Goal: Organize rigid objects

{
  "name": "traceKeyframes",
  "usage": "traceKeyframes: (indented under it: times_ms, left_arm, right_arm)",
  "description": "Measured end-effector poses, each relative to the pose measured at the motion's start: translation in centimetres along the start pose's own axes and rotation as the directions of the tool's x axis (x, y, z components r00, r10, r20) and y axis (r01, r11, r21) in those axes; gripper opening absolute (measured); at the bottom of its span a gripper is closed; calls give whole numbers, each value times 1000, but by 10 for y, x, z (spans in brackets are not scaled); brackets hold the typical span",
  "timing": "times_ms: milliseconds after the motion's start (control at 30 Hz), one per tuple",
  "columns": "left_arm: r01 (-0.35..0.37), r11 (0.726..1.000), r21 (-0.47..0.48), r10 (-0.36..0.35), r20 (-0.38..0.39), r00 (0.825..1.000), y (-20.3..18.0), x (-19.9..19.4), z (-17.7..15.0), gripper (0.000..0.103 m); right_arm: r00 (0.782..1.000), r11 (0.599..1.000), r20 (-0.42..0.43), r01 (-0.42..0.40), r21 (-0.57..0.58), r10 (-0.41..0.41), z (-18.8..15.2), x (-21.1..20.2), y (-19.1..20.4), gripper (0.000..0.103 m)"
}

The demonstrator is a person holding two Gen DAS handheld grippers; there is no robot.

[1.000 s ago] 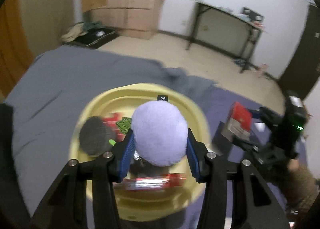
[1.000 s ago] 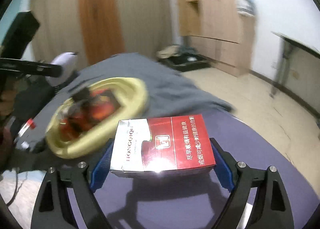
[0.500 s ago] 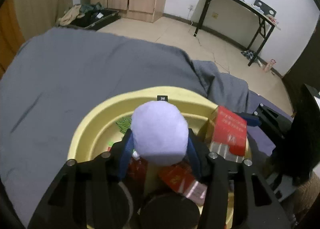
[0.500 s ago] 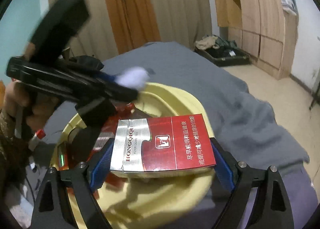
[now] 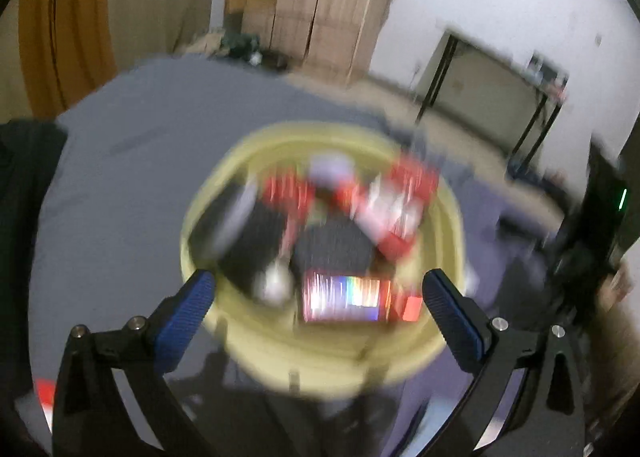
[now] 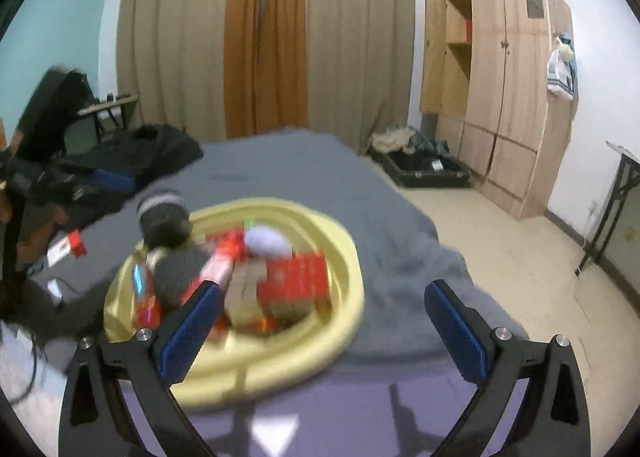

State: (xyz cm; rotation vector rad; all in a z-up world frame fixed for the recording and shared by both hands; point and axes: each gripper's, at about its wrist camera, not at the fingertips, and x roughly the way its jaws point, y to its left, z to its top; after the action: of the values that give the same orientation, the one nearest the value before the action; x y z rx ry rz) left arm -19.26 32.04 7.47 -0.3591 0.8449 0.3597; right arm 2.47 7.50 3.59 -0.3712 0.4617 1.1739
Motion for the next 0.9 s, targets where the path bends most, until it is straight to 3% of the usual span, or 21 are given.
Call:
traceKeyframes:
  times_ms: [67,200,233,300,367,467,600,900]
  left_arm:
    - [2,999,40,3,-110,994,-13,25,-32,103]
    - [-47,993,112,68,-197,978,-26,59,-72,103]
    - [-60,992,112,82,-195,977,-27,65,-73,103]
    - [-71,989,129,86,-119,989,-30,71,-69,103]
    - [-89,993,83,97,-93,991,-26,84,-62,103]
    - [-112,988,102,119,-68,990,-30,90,-62,103]
    - [-72,993,92,79,-69,995,-24,90,-64,103]
    - [-72,992,99,79,-64,995,-22,88,-65,103]
  right_arm:
    - [999,1000,-50,-4,-2,4,-13,-6,-1,103]
    - [980,995,-196,24,-101,-43,-36,14,20,103]
    - [973,995,-229,13,-97,-35,-39,23,25,103]
    - [948,991,-313,9,-137,-52,-37,50,36,103]
    - [938,989,-344,-4,-145,-46,-34,62,40,103]
    - [924,996,-383,-21,-83,-12,-27,84,40,103]
    - [924,996,-381,-11,-91,-24,-27,86,42,103]
    - [924,996,-381,-16,-82,-16,-34,81,46,103]
